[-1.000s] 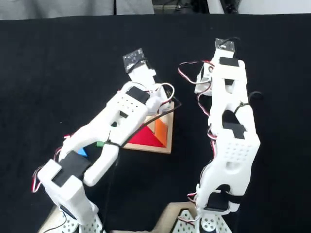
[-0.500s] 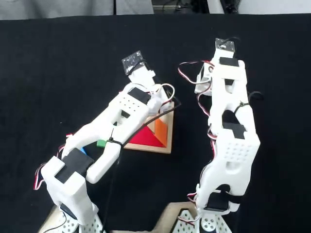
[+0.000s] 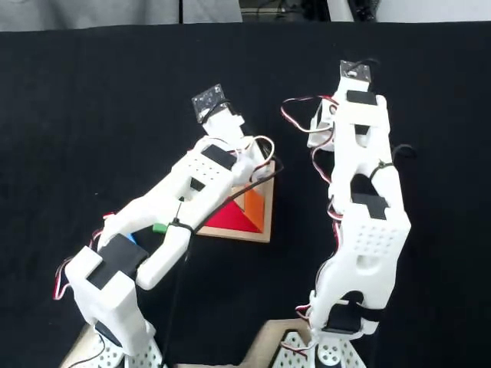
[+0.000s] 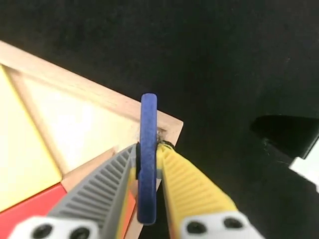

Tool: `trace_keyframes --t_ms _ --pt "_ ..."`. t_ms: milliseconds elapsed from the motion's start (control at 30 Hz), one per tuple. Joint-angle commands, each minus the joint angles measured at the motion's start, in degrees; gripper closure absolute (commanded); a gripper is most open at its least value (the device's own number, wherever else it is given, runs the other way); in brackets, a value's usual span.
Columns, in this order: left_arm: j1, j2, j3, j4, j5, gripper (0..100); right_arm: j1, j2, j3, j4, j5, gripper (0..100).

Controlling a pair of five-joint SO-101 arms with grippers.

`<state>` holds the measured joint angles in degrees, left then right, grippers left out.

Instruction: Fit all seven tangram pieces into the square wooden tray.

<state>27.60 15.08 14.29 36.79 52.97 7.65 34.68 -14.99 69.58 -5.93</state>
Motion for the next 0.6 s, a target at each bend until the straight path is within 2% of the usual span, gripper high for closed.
trace_keyframes --t_ms 0,267,467,567 --pt "0.48 -0.7 0.84 -0.7 2.29 87 0.35 -0.4 -2.51 -0.97 0.44 98.7" --pt "0.48 -1.14 2.33 -0.53 2.64 87 0.35 -0.4 -2.51 -0.97 0.53 98.7" --pt "-0.04 -5.71 -0.66 11.6 2.55 86 0.26 -0.4 -2.51 -0.97 0.53 98.7" --pt "-0.04 -8.97 -0.48 14.95 2.46 86 0.26 -0.4 -2.51 -0.97 0.53 98.7"
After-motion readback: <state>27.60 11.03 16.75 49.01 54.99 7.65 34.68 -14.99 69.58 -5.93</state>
